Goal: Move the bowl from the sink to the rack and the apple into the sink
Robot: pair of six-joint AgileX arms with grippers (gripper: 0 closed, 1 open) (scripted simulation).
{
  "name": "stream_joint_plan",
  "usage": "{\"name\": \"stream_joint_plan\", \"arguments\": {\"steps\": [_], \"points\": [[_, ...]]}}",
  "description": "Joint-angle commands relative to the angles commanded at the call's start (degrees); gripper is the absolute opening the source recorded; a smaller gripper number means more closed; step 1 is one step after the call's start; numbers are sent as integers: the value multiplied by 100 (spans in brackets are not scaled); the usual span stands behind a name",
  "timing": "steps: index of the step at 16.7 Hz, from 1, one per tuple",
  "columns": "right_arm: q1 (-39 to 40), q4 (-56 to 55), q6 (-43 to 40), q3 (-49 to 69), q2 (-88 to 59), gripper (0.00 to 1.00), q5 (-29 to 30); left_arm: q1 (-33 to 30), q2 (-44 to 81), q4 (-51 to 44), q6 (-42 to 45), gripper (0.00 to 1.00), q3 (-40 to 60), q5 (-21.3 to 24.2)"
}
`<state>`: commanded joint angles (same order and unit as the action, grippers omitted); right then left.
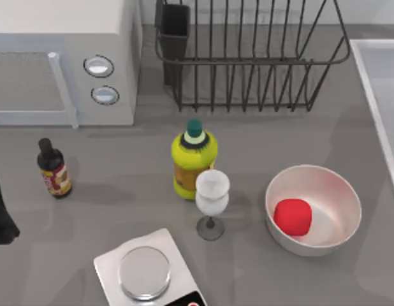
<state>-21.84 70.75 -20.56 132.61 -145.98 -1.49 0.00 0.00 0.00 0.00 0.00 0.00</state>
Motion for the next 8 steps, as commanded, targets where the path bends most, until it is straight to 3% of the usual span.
{"name": "stream_joint_plan", "arguments": {"steps": [8], "points": [[4,59,-1,129,-117,100,-6,0,0,0,0,100,0,0]]}}
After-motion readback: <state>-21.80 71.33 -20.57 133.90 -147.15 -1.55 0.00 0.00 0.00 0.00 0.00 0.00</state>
